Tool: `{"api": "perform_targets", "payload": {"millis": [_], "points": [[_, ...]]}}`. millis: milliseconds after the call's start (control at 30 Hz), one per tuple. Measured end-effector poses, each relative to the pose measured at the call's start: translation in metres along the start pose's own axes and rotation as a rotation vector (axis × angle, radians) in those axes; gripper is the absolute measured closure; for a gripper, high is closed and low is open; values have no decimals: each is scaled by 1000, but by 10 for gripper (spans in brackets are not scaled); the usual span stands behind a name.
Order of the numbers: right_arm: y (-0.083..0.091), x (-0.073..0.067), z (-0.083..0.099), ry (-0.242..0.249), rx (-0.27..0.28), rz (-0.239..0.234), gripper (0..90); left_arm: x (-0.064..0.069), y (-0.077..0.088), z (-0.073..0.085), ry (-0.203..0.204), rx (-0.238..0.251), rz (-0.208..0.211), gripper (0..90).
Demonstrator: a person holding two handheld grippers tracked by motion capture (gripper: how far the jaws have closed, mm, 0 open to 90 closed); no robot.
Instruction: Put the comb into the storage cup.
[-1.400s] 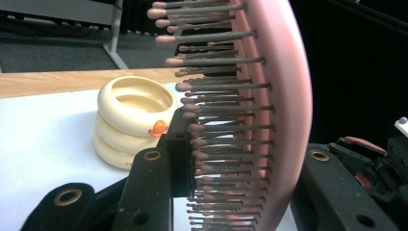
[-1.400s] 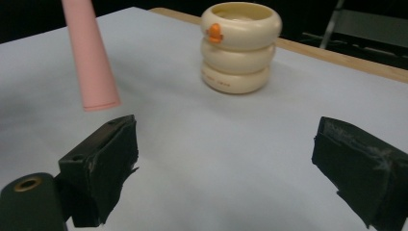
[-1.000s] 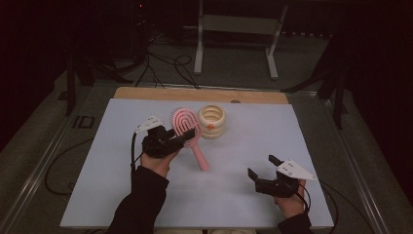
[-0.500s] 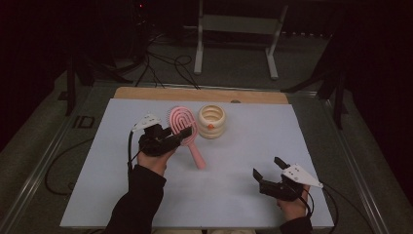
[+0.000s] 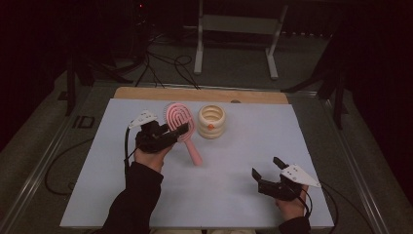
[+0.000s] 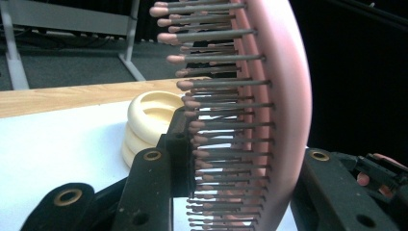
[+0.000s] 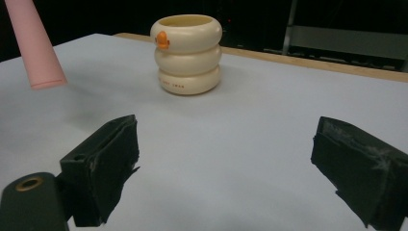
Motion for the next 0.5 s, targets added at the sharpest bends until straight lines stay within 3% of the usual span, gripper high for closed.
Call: {"api": "perform_targets", "payload": {"millis": [500], "points": [[0, 2, 1, -9, 5, 3, 91, -3, -7, -8, -25, 0, -18, 642]]}}
Point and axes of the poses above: each handheld gripper's, and its own axes: y roughly backward along the jaws, z roughly out of its underside, x roughly to its right, the point moved 1 cm from there along -y, roughly forward along the jaws, and after that the axes turned 12 degrees about -x, right-handed, at the moved point
